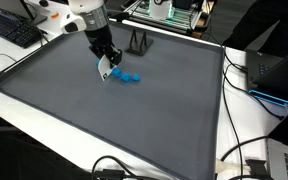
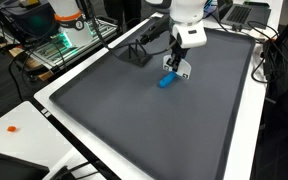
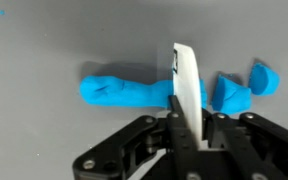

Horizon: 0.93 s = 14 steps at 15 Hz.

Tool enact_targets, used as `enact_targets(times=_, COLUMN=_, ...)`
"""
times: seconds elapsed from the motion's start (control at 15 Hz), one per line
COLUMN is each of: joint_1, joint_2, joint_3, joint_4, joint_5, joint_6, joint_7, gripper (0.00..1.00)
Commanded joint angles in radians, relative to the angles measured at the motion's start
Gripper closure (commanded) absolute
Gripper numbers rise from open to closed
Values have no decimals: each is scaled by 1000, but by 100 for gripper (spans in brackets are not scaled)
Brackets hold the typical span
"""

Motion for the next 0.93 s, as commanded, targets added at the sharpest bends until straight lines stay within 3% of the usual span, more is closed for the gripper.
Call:
enact_targets(times=0.0, joint_1=-10, joint_2=29, joint_3=11, joint_4=-18, joint_5=-7, joint_6=14, joint_7=-13, gripper=98)
enact_targets(times=0.4, joint_1=-14, joint_2=44, joint_3=19, joint_4=-25, joint_5=8, joint_6=24, joint_7=-14, gripper=98)
enact_targets(times=0.87, joint_1=-45, joint_2=41, joint_3=52, joint_4=-15, joint_5=101, joint_6=-18, joint_7=-9, gripper=98)
